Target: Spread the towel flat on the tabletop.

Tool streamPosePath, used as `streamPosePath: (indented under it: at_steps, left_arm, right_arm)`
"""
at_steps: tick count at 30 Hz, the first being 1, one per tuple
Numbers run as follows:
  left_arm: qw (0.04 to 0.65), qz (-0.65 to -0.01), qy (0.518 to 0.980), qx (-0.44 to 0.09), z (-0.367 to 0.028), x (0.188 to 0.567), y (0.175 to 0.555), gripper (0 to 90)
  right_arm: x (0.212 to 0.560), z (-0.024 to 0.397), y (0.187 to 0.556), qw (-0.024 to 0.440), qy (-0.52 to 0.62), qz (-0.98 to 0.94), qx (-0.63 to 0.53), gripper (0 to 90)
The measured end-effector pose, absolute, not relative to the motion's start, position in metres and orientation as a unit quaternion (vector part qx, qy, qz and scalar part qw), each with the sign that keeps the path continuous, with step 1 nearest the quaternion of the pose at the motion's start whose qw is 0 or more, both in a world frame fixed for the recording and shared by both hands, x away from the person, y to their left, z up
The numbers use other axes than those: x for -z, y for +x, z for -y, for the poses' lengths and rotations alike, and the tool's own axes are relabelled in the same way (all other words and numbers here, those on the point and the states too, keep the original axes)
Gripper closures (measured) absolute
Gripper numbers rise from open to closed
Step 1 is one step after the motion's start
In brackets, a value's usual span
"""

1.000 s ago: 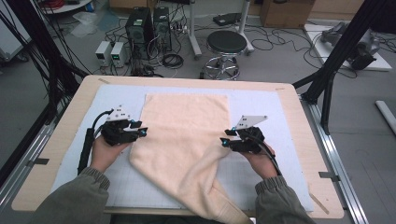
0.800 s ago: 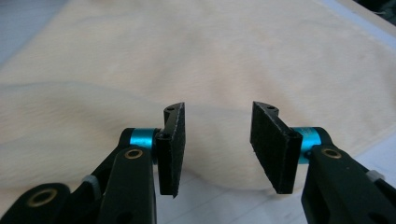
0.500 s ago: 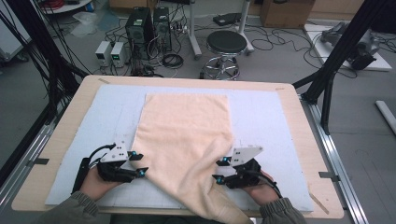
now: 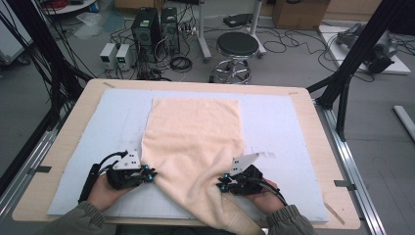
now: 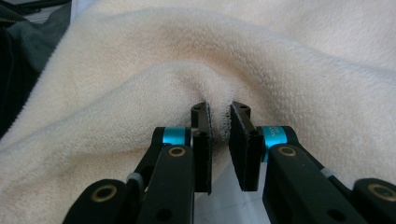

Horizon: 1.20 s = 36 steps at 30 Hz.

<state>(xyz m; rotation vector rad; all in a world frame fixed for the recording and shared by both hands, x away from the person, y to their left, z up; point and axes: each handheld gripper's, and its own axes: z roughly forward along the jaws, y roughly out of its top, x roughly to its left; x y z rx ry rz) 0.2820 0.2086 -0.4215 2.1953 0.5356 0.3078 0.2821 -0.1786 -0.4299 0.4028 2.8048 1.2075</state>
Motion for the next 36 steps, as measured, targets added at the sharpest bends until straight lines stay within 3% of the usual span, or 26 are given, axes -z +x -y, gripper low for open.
streamPosePath:
  at_steps: [5, 10, 16, 20, 27, 32, 36]
  left_arm:
    - [0.453, -0.258, 0.839, -0.151, -0.217, 0.394, 0.303, 83.9]
    - [0.451, -0.308, 0.82, -0.17, -0.216, 0.383, 0.336, 84.0]
    - [0.409, -0.349, 0.823, -0.182, -0.189, 0.398, 0.377, 83.8]
    - [0.397, -0.372, 0.822, -0.169, -0.181, 0.414, 0.4, 81.4]
    - [0.41, -0.38, 0.81, -0.177, -0.191, 0.402, 0.391, 55.2]
    - [0.416, -0.344, 0.822, -0.184, -0.199, 0.393, 0.36, 54.6]
    - [0.414, -0.321, 0.835, -0.171, -0.2, 0.401, 0.339, 59.1]
  right_arm:
    - [0.408, 0.187, 0.291, 0.058, 0.148, -0.89, -0.427, 81.2]
    - [0.388, 0.198, 0.316, 0.102, 0.189, -0.877, -0.43, 81.3]
    - [0.4, 0.203, 0.354, 0.129, 0.252, -0.871, -0.401, 81.4]
    - [0.416, 0.208, 0.373, 0.118, 0.288, -0.864, -0.395, 81.3]
    - [0.416, 0.216, 0.377, 0.119, 0.291, -0.855, -0.412, 77.3]
    - [0.406, 0.218, 0.366, 0.133, 0.281, -0.855, -0.415, 72.3]
    - [0.398, 0.221, 0.353, 0.139, 0.278, -0.857, -0.411, 67.8]
